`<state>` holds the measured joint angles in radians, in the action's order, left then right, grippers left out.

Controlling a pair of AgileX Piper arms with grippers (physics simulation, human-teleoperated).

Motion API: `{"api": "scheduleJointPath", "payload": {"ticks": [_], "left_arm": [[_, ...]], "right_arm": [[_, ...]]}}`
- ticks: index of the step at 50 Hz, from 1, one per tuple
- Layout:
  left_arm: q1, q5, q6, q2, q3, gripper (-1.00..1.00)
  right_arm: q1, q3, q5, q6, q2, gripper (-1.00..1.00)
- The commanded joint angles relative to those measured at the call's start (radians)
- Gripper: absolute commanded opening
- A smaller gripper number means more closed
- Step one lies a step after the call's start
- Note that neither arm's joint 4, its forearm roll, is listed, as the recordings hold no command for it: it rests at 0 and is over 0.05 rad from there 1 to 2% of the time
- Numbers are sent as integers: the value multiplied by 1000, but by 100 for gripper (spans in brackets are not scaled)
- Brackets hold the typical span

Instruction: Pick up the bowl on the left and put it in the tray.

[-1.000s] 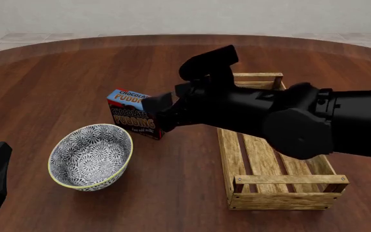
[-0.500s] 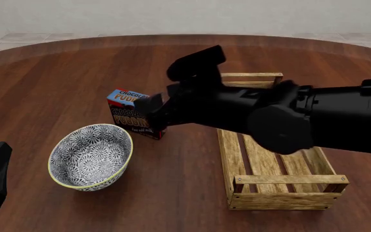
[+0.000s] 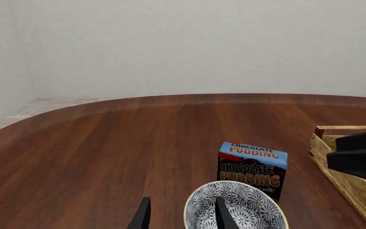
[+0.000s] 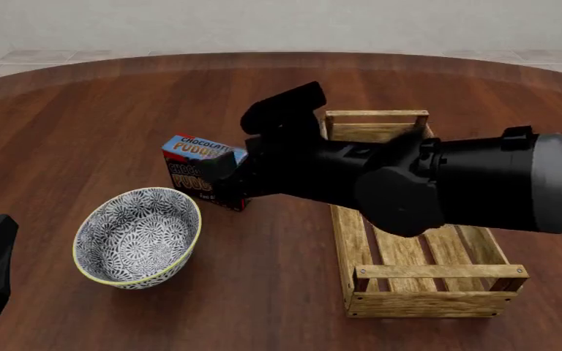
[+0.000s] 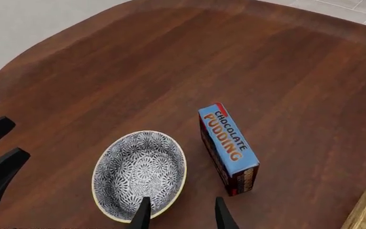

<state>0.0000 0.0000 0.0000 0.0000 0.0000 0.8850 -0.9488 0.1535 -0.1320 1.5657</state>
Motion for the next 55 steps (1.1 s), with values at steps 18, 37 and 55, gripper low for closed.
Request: {"api": "scheduleJointPath", "payload": {"ticks": [18, 37, 55], "left_arm": [[0, 0, 0, 0, 0, 100], [0, 0, 0, 0, 0, 100], [0, 0, 0, 0, 0, 100]], "right_arm": [[20, -29, 15, 9, 77, 100], [4, -49, 35, 17, 130, 100], [2, -77, 40, 29, 183, 100]]}}
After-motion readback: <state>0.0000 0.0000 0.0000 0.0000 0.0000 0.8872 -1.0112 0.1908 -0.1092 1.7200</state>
